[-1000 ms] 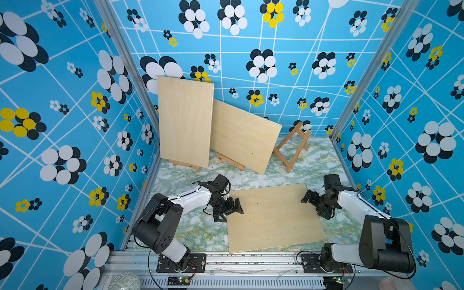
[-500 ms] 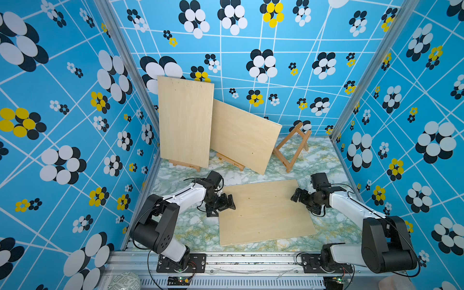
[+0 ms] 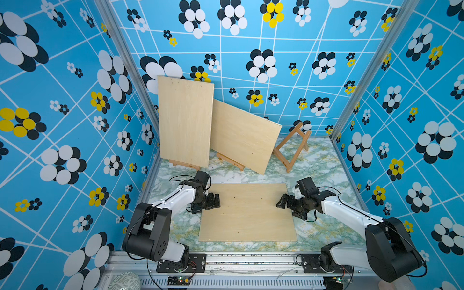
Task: Assemble the easel
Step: Pick up the drawing board from the center of the board.
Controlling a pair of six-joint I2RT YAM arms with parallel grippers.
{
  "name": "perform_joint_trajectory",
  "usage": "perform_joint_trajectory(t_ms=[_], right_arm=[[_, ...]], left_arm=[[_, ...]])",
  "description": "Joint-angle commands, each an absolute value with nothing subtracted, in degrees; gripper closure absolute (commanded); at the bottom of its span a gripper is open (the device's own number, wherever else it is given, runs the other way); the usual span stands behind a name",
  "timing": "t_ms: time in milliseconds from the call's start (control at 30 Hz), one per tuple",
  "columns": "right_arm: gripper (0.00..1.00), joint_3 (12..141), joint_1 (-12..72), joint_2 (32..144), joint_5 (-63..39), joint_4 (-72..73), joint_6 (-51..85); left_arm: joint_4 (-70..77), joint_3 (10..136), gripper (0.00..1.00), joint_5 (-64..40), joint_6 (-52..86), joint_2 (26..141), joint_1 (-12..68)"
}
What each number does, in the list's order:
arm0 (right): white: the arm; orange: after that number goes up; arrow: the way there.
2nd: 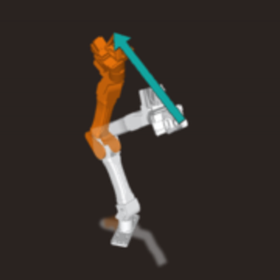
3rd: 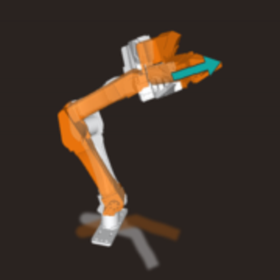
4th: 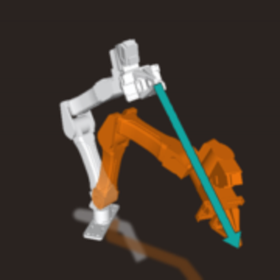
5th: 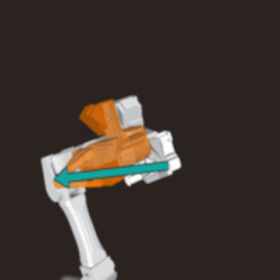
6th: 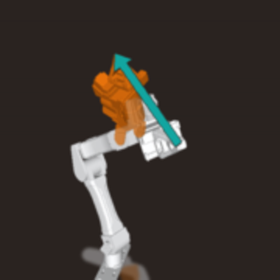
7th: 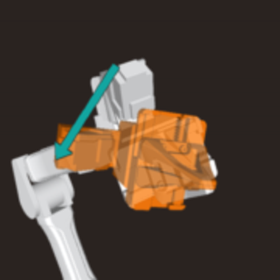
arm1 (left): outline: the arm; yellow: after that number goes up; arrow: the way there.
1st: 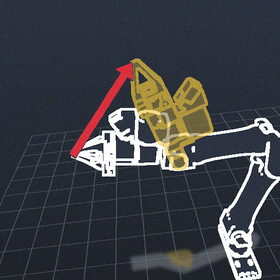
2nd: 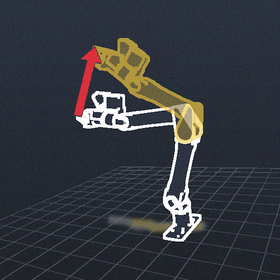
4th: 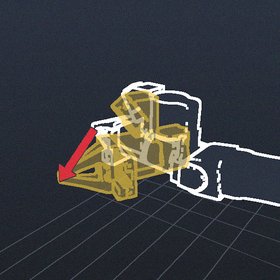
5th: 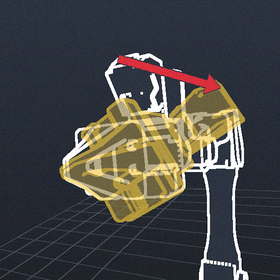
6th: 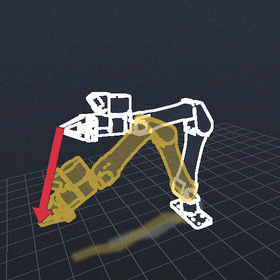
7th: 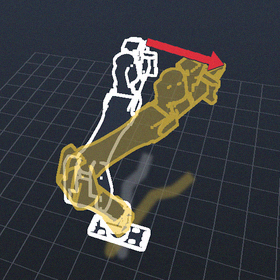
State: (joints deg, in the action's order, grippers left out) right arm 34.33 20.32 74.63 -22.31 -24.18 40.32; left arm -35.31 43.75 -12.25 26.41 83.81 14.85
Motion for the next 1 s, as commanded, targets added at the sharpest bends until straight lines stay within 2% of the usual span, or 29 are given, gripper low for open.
perform_joint_trajectory(t_ms=[0,200,300,500,767,967], right_arm=[[0.01,30.45,23.99,76.82,-42.93,-25.62,43.06],[0.01,36.00,23.57,80.48,-36.53,-34.72,31.26],[0.01,37.13,22.30,81.95,-32.87,-34.71,28.87],[0.01,36.43,17.15,84.49,-35.09,-31.39,27.06],[0.01,34.65,16.88,86.14,-38.93,-28.30,28.92],[0.01,32.73,16.88,80.35,-46.26,-23.04,32.83]], left_arm=[[-33.38,42.89,0.01,-23.73,25.58,84.27,16.08],[-33.61,43.65,0.01,-23.60,25.97,83.63,14.24],[-33.50,44.09,0.01,-23.78,26.13,83.60,13.81],[-33.07,44.13,0.01,-23.19,25.85,84.82,13.71],[-29.45,42.24,0.01,-24.85,26.38,87.24,13.54],[-27.84,42.26,0.01,-26.32,27.05,88.69,13.61]])
